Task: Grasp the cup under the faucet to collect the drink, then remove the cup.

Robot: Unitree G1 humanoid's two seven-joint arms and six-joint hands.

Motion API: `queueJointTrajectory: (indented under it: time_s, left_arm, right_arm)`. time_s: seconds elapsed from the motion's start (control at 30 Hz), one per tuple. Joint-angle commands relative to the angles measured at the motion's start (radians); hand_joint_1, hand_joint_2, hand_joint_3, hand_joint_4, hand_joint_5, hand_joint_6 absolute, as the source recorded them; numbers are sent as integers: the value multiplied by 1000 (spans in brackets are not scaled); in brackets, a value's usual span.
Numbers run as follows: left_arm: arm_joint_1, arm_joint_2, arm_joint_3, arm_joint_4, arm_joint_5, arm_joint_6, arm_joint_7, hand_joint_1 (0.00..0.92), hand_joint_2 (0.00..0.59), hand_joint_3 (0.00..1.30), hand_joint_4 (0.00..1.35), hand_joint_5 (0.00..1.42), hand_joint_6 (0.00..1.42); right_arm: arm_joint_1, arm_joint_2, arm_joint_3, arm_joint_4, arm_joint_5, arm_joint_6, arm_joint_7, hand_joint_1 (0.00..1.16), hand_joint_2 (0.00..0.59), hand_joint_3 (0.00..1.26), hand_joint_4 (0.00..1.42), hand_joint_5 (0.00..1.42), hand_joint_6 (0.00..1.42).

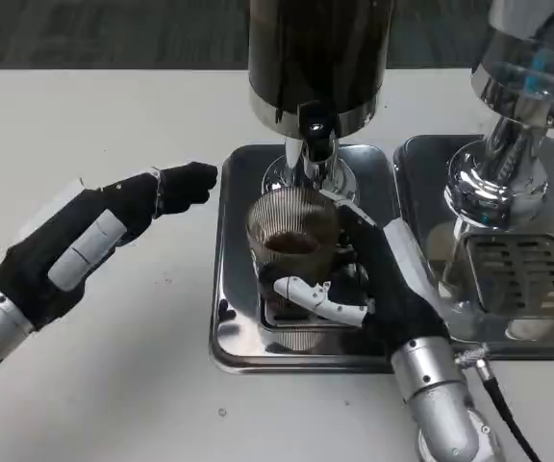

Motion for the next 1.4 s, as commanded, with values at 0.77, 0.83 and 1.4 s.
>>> queueJointTrajectory:
  time_s: [0.77,0.83,1.4]
  left_arm:
    - [16,7,19,-20,0,19,14,0,84,264,217,204,143]
    - [14,6,19,-18,1,20,13,0,84,264,217,205,143]
    - [-19,-9,12,8,4,17,7,0,93,264,218,219,156]
  right_arm:
    - [57,48,30,79,-127,-155,-411,747,212,560,695,872,1223]
    - [57,47,29,87,-129,-170,-428,751,208,572,713,886,1240]
    - [144,15,21,-26,-180,-242,-539,754,200,627,763,948,1294]
